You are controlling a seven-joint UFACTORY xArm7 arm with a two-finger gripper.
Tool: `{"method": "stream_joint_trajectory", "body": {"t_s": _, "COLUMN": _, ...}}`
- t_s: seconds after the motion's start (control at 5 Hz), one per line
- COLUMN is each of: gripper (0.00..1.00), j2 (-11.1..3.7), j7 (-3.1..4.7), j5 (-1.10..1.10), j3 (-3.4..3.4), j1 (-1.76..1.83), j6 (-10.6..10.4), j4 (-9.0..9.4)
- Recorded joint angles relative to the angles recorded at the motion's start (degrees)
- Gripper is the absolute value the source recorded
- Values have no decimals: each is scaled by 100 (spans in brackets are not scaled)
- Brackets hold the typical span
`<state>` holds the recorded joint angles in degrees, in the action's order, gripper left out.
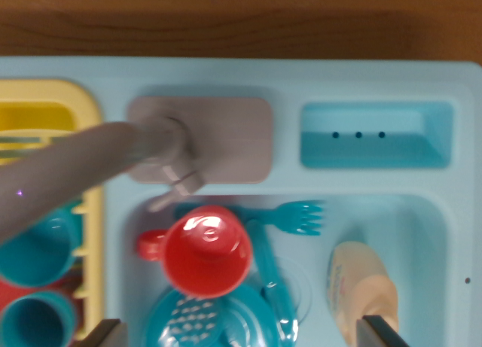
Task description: Pick detergent from the sink
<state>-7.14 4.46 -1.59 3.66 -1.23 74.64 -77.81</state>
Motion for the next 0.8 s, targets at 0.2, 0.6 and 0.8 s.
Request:
{"method": "stream_joint_trajectory", "body": {"t_s": 0.2, "gripper": 0, "j2": -95, "j7": 47, "j5": -5, "j3": 55, "j1": -67, "j6": -270, "j4": 217}}
{"method": "stream_joint_trajectory", "body": {"t_s": 0.6, "gripper": 0, "j2": -190, "j7": 94, "j5": -11, "j3": 111, "j1": -135, "j6": -542, "j4": 436}}
{"method": "stream_joint_trajectory", "body": {"t_s": 0.8, "gripper": 0, "j2": -190, "j7": 94, "j5": -11, "j3": 111, "j1": -135, "j6": -542, "j4": 436}}
